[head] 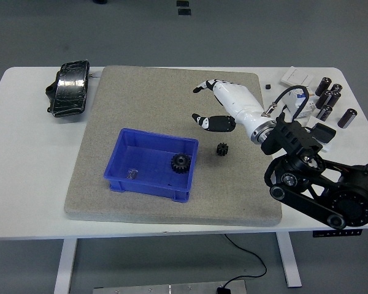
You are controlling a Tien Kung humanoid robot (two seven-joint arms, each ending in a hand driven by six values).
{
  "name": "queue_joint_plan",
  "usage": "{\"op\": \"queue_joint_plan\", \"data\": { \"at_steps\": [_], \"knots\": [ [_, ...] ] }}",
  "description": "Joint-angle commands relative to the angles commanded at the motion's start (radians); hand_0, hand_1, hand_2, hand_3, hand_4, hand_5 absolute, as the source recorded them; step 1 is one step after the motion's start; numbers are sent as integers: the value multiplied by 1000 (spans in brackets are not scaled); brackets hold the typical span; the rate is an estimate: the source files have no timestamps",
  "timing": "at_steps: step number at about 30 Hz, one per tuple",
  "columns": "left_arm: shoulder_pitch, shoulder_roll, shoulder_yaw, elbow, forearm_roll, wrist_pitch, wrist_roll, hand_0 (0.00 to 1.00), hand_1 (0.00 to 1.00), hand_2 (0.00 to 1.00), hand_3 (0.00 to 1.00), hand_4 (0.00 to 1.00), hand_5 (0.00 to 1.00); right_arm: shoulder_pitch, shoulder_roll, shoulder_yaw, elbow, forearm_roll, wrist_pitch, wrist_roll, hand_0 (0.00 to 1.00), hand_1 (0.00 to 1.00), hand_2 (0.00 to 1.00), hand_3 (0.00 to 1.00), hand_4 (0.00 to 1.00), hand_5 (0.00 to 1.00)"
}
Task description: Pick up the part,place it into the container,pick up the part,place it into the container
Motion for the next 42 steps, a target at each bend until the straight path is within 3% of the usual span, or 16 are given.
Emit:
{"op": "queue_joint_plan", "data": {
  "at_steps": [5, 6, 9, 29, 30, 35, 36, 41, 42],
  "knots": [
    [-1, -1, 1, 0, 0, 0, 0, 675, 668, 592, 561, 501, 413, 11, 6, -73, -99, -7, 41, -8, 605, 697, 778, 769, 711, 295],
    [-1, -1, 1, 0, 0, 0, 0, 674, 668, 591, 561, 495, 414, 11, 7, -83, -109, -8, 46, -9, 508, 646, 776, 781, 713, 296],
    [-2, 0, 1, -1, 0, 1, 0, 674, 668, 591, 561, 495, 414, 10, 9, -115, -131, -9, 61, -11, 508, 646, 776, 781, 713, 296],
    [-5, 0, 2, 0, -3, 0, -5, 674, 669, 591, 561, 490, 418, 9, 9, -225, -205, 28, 75, 6, 496, 635, 764, 766, 689, 273],
    [-5, 0, 2, 0, -3, 0, -5, 674, 668, 592, 561, 486, 417, 10, 10, -226, -206, 29, 73, 7, 480, 615, 711, 740, 682, 269],
    [-5, 1, 3, 1, -5, -1, -8, 674, 668, 592, 561, 486, 417, 14, 16, -234, -212, 35, 65, 11, 480, 615, 711, 740, 682, 269],
    [-6, 1, 4, 1, -6, -1, -9, 674, 668, 592, 562, 485, 418, 15, 16, -235, -213, 36, 64, 11, 446, 559, 630, 708, 655, 255],
    [-5, 1, 6, 2, -10, -1, -11, 674, 668, 592, 562, 485, 418, 14, 21, -244, -219, 45, 58, 13, 446, 559, 630, 708, 655, 255],
    [-4, 1, 6, 2, -10, -1, -11, 674, 668, 593, 561, 483, 424, 14, 21, -245, -220, 46, 58, 13, 429, 525, 588, 699, 636, 257]
  ]
}}
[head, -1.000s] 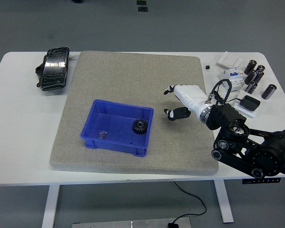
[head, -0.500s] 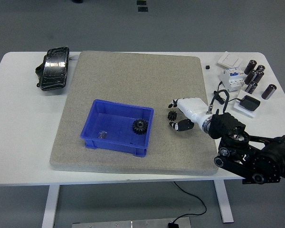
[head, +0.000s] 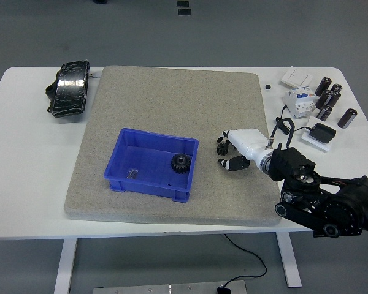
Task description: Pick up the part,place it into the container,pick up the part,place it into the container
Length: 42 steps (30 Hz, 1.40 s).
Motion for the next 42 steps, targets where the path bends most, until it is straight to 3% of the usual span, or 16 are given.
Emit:
{"op": "queue_joint_plan", "data": {
  "at_steps": [11, 12, 17, 18, 34, 42],
  "knots": [
    [4, 2, 5, 0, -15, 4, -10, 674, 668, 595, 562, 483, 433, -5, 1, -12, -6, -4, -17, 8, 418, 511, 559, 695, 603, 233],
    [4, 2, 5, 0, -17, 4, -10, 675, 669, 599, 564, 486, 445, -5, 1, -12, -6, -4, -19, 8, 408, 527, 543, 696, 441, 111],
    [6, 2, 6, 0, -21, 6, -14, 675, 669, 599, 564, 486, 445, -6, 0, -14, -3, -8, -31, 5, 408, 527, 543, 696, 441, 111],
    [7, 2, 6, 0, -21, 6, -14, 674, 668, 603, 566, 489, 452, -7, 0, -13, -2, -8, -33, 5, 434, 536, 517, 687, 428, 2],
    [6, 4, 10, 0, -32, 9, -20, 675, 668, 604, 564, 493, 474, -15, 1, 13, 0, 32, -43, 13, 447, 544, 511, 686, 412, 2],
    [6, 2, 10, 0, -33, 10, -21, 675, 668, 610, 566, 514, 509, -29, -15, 79, 28, 21, -52, 14, 450, 553, 512, 689, 418, 2]
  ]
}}
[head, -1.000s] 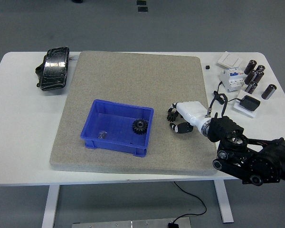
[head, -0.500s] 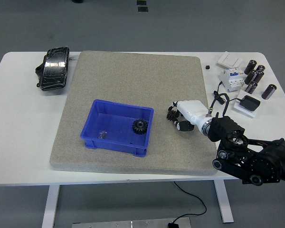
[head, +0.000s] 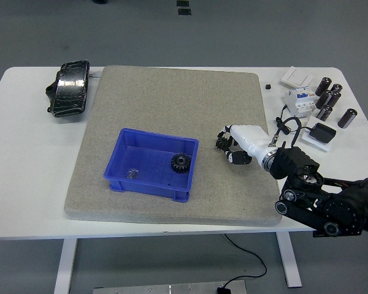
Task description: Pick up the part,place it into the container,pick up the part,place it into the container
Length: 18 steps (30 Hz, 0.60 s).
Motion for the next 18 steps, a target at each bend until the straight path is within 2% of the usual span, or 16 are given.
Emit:
{"op": "queue_joint_plan", "data": {
  "at_steps": [5, 10, 13, 17, 18],
  "knots": [
    [2, -1, -1, -1, 1, 1, 2, 675, 668, 610, 566, 514, 509, -20, -19, 89, 85, -71, 1, -25, 450, 553, 512, 689, 418, 2],
    [3, -1, -1, 0, 2, 1, 3, 676, 668, 611, 566, 516, 515, -45, -32, 162, 202, -170, 4, -62, 460, 561, 514, 689, 418, 2],
    [3, -2, -2, 1, 3, -1, 4, 675, 669, 611, 566, 515, 519, -50, -26, 161, 277, -237, 1, -82, 469, 563, 527, 692, 412, 2],
    [2, -1, -2, 3, 2, -3, 2, 675, 669, 611, 566, 515, 519, -46, -9, 106, 373, -340, -7, -103, 469, 563, 527, 692, 412, 2],
    [2, -1, -2, 3, 2, -3, 2, 675, 668, 611, 566, 514, 522, -44, -6, 92, 390, -360, -8, -105, 475, 572, 539, 700, 327, 29]
  ]
}}
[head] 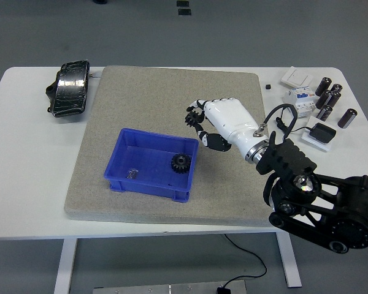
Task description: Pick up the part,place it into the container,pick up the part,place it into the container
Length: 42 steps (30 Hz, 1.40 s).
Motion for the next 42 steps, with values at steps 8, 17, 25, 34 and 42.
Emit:
{"op": "queue_joint_plan", "data": {
  "at_steps": [8, 17, 25, 34, 42],
  "knots": [
    [0, 1, -2, 1, 2, -1, 2, 676, 668, 612, 566, 514, 525, 16, 40, -75, -2, -51, -9, -3, 481, 579, 578, 717, 299, 76],
    [-3, 3, -6, 1, 10, -2, 3, 676, 669, 611, 566, 514, 525, 32, 59, -95, -45, -13, -7, 8, 488, 625, 666, 784, 366, 156],
    [0, 3, -6, 1, 12, -2, 4, 676, 668, 611, 566, 511, 528, 32, 59, -96, -57, -5, 0, 9, 489, 620, 693, 898, 597, 273],
    [1, 2, -8, 0, 13, -2, 4, 676, 669, 611, 565, 506, 527, 33, 59, -89, -60, 2, 25, 8, 506, 650, 789, 945, 882, 424],
    [3, 1, -11, 0, 16, -1, 6, 675, 669, 610, 564, 495, 521, 20, 46, -50, -50, 51, 21, 10, 509, 640, 760, 907, 873, 435]
  ]
}}
